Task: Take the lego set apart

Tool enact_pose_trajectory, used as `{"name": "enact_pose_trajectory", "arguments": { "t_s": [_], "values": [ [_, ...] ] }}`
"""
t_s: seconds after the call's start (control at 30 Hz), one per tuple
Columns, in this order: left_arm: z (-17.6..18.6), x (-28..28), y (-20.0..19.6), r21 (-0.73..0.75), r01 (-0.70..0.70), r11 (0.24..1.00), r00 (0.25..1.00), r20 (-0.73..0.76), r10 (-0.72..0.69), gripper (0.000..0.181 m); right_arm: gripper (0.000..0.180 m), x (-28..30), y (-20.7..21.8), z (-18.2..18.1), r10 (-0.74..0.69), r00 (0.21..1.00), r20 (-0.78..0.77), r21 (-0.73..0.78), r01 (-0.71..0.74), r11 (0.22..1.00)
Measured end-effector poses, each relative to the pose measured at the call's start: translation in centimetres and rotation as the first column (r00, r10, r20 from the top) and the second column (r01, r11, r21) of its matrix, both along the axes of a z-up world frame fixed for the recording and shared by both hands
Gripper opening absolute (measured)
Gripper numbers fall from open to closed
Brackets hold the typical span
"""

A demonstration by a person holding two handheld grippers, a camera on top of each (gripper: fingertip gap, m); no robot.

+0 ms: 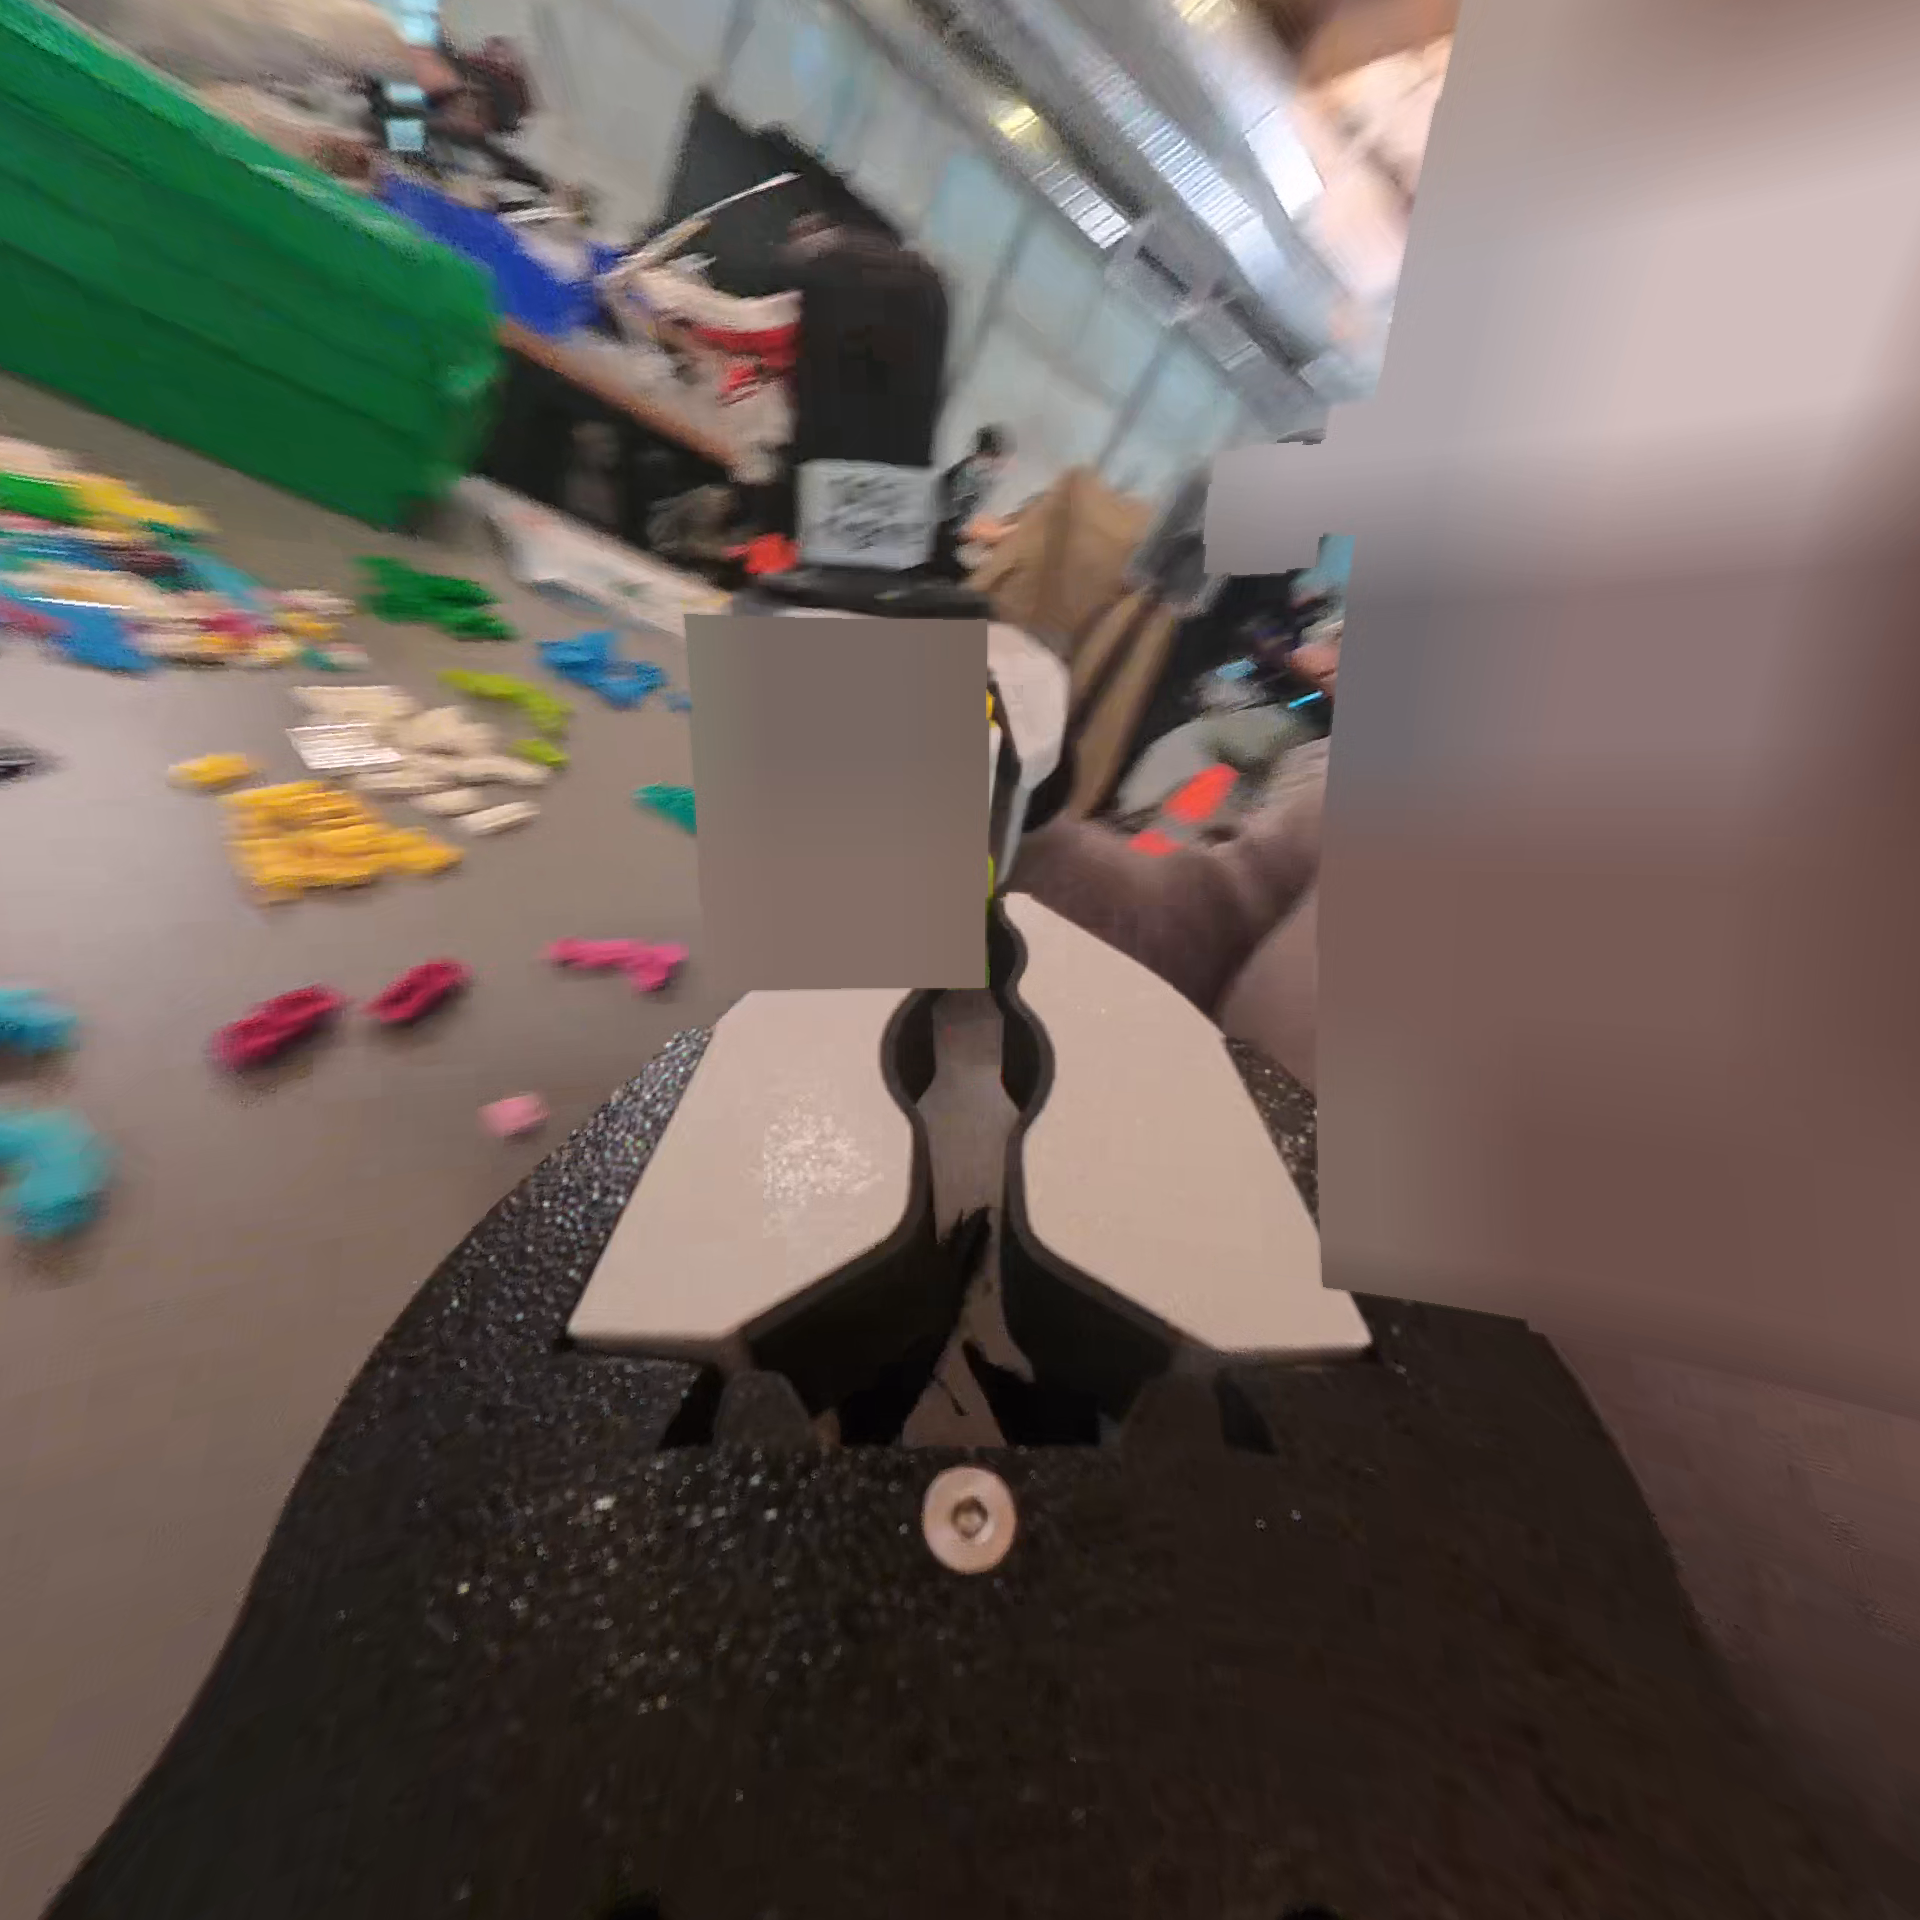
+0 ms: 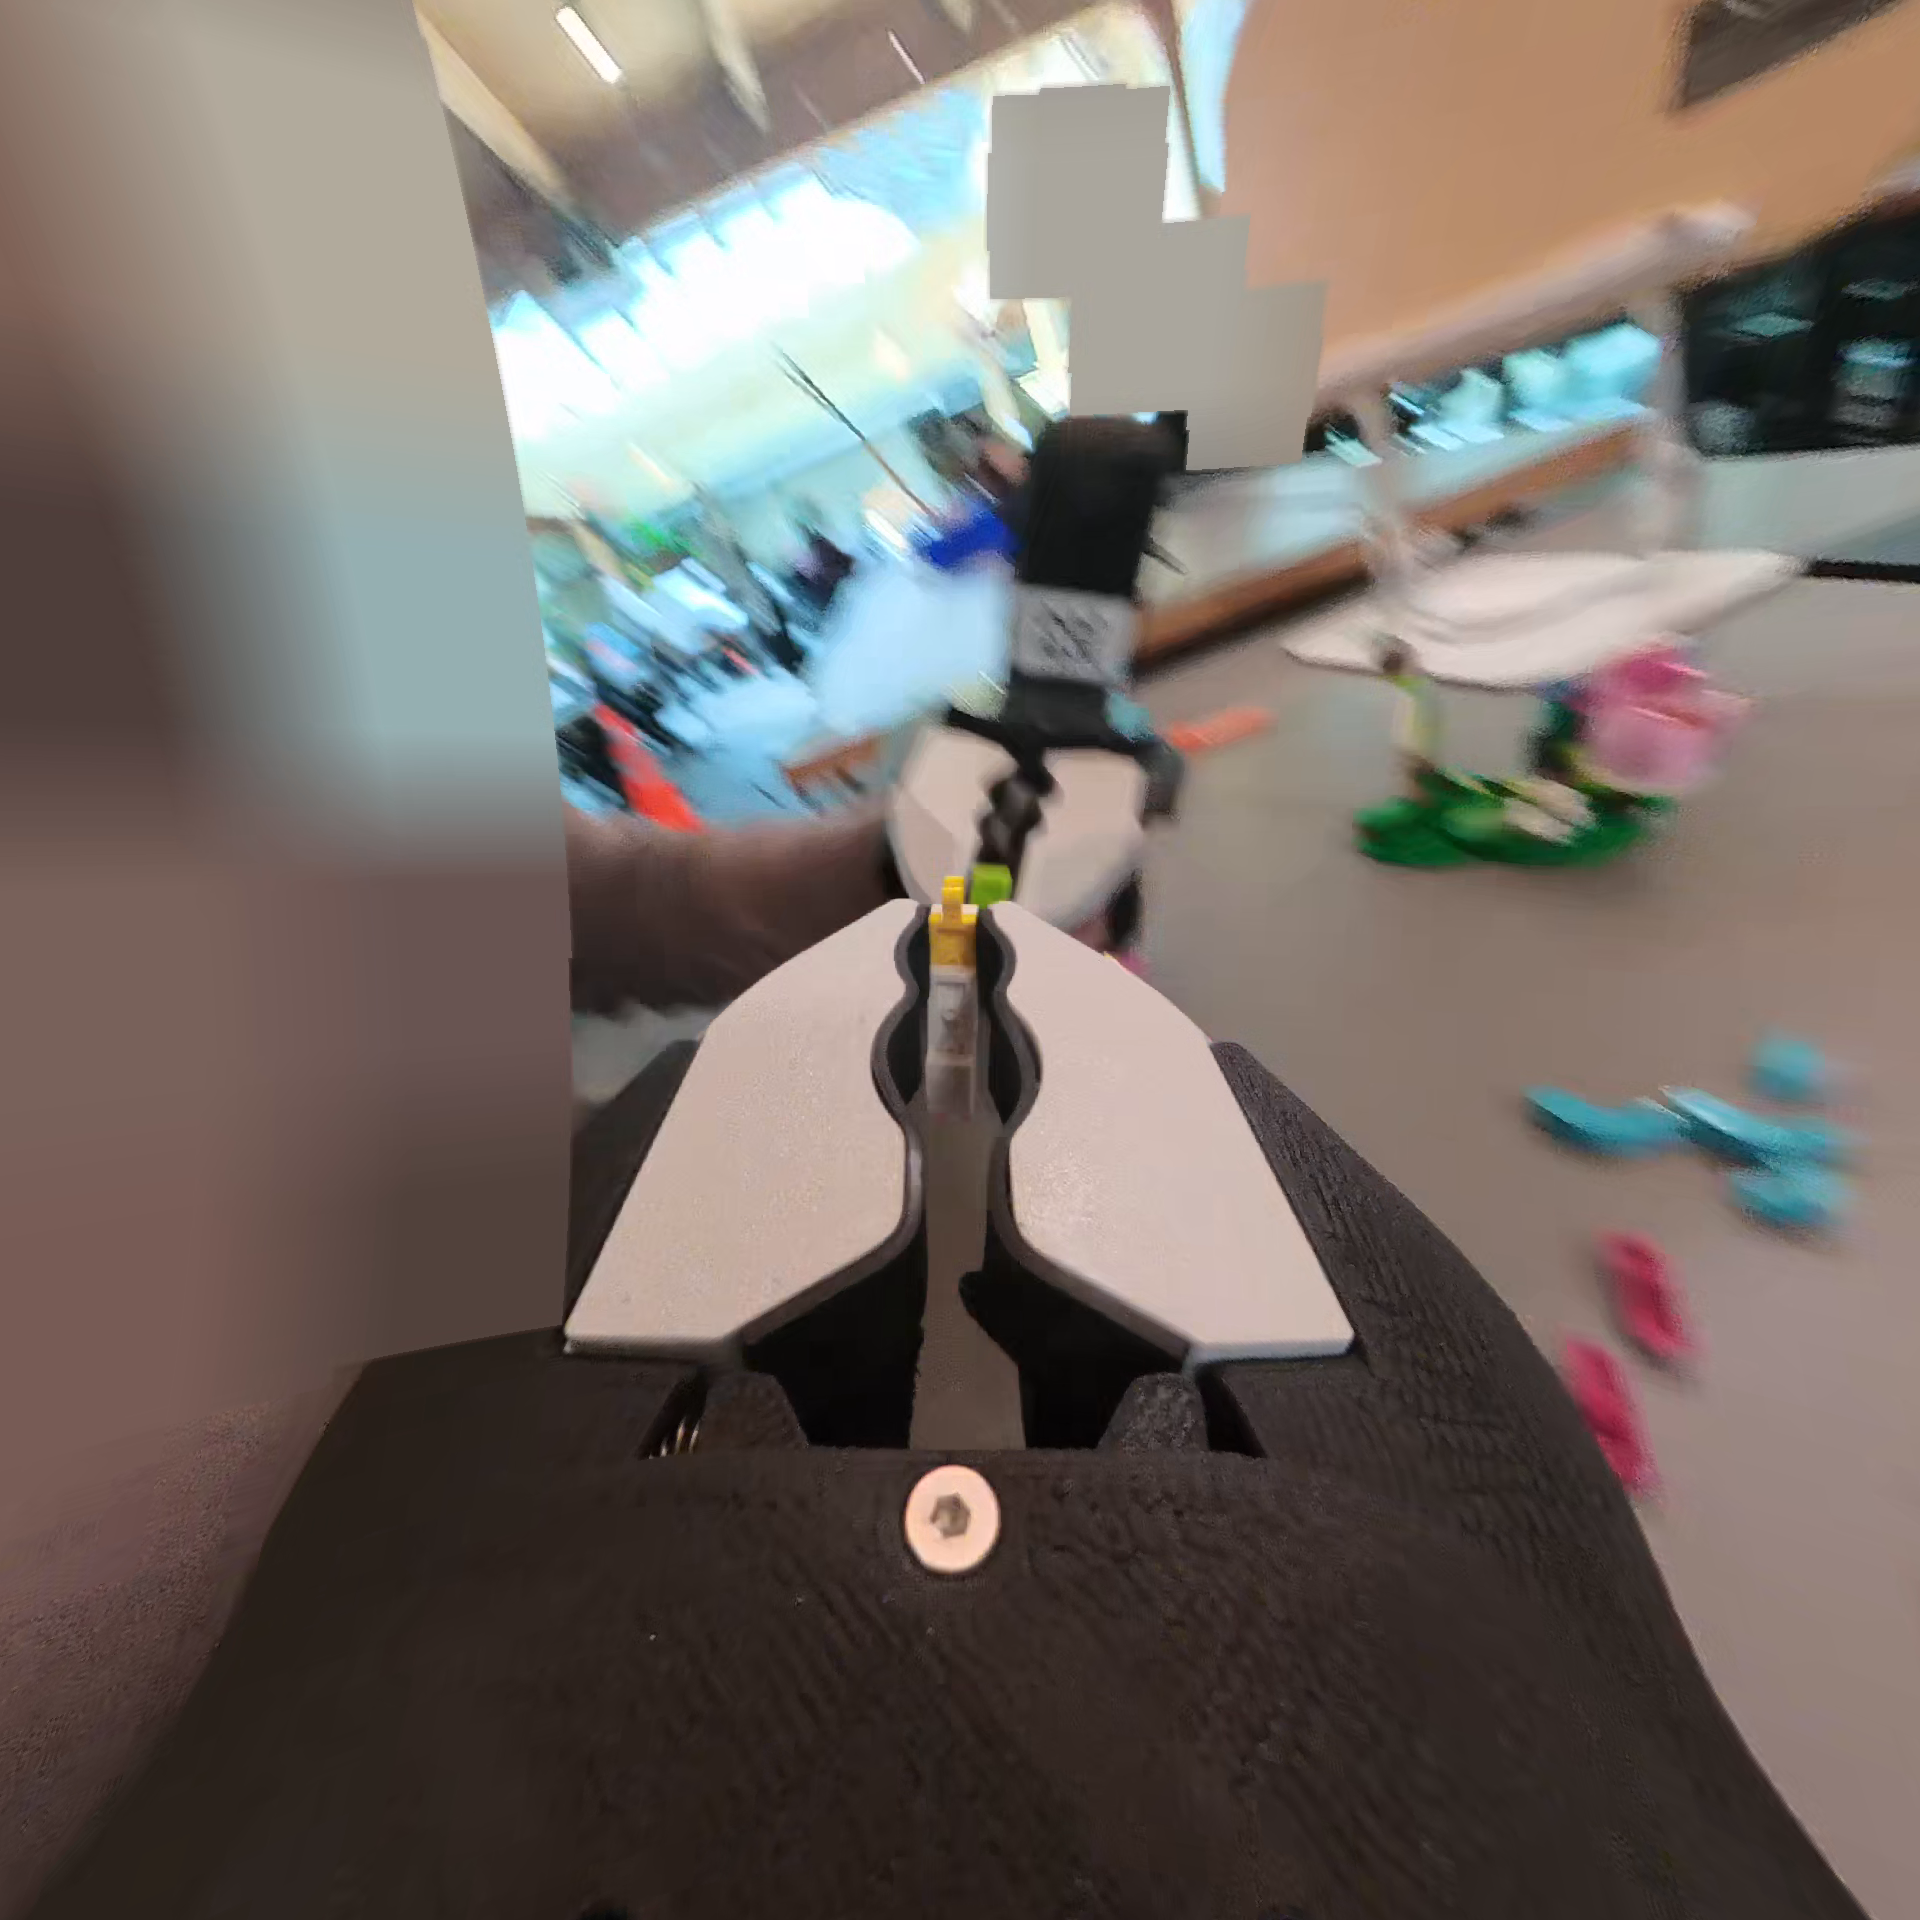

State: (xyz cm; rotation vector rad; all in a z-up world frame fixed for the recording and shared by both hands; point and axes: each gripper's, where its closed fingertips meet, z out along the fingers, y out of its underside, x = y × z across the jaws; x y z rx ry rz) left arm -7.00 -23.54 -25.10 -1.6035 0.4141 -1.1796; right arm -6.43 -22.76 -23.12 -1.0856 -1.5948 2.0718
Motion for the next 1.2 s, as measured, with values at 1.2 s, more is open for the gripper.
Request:
{"name": "enact_pose_trajectory", "arguments": {
  "t_s": [1.2],
  "values": [
    [-9.0,11.3,26.3,-0.173,-0.26,0.95,0.686,-0.725,0.055,0.036,0.007,15.6,15.5,0.9,-0.658,0.744,-0.116,0.173,0.667,0.725]
  ]
}}
